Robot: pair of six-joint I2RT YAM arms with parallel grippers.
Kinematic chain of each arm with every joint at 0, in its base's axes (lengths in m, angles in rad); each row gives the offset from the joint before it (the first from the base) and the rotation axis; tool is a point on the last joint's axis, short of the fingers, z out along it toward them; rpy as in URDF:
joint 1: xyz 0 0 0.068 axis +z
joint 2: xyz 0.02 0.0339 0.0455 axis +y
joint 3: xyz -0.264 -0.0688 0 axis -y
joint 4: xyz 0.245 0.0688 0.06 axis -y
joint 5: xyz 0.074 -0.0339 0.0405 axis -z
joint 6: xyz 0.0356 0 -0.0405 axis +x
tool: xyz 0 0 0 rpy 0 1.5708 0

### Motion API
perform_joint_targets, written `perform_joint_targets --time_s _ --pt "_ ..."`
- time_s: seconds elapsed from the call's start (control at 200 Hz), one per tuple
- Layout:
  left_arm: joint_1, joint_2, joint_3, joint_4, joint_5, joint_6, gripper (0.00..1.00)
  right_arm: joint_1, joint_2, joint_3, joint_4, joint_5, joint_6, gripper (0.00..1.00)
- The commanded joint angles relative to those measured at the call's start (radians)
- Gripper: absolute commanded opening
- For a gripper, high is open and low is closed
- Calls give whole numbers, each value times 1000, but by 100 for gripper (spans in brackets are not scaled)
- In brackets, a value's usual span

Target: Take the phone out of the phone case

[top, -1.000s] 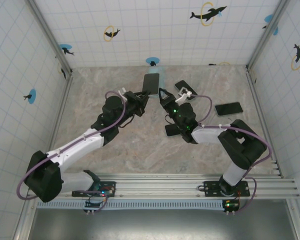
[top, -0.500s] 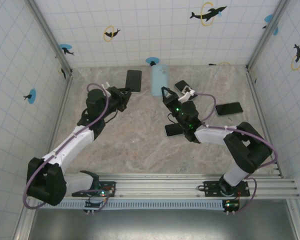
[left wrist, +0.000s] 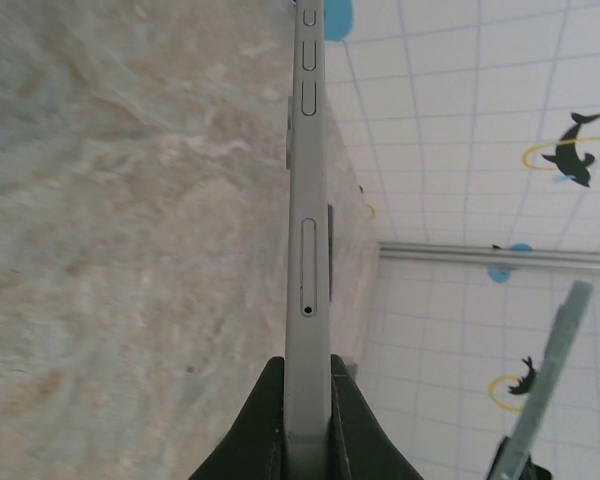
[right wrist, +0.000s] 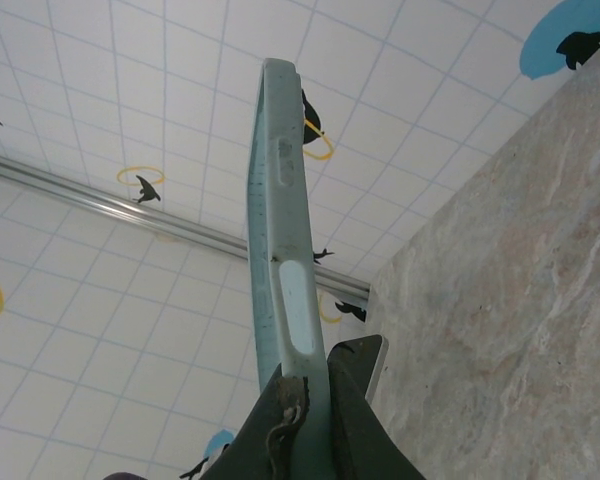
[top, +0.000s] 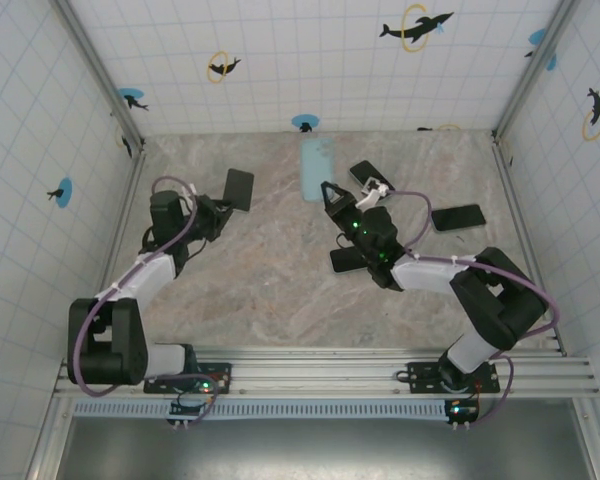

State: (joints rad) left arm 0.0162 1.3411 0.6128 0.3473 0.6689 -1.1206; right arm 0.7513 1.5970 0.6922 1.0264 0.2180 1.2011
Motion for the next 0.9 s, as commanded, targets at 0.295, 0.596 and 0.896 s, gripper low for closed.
perform_joint_targets --time_s 0.295,0.596,0.896 --pt "184 159 -64 225 105 138 0 36 7 24 -51 -11 24 4" --pt "235 295 -5 240 167 208 0 58 27 49 -97 -7 34 4" --pt "258 389 34 280 187 208 0 66 49 59 -95 -3 48 4"
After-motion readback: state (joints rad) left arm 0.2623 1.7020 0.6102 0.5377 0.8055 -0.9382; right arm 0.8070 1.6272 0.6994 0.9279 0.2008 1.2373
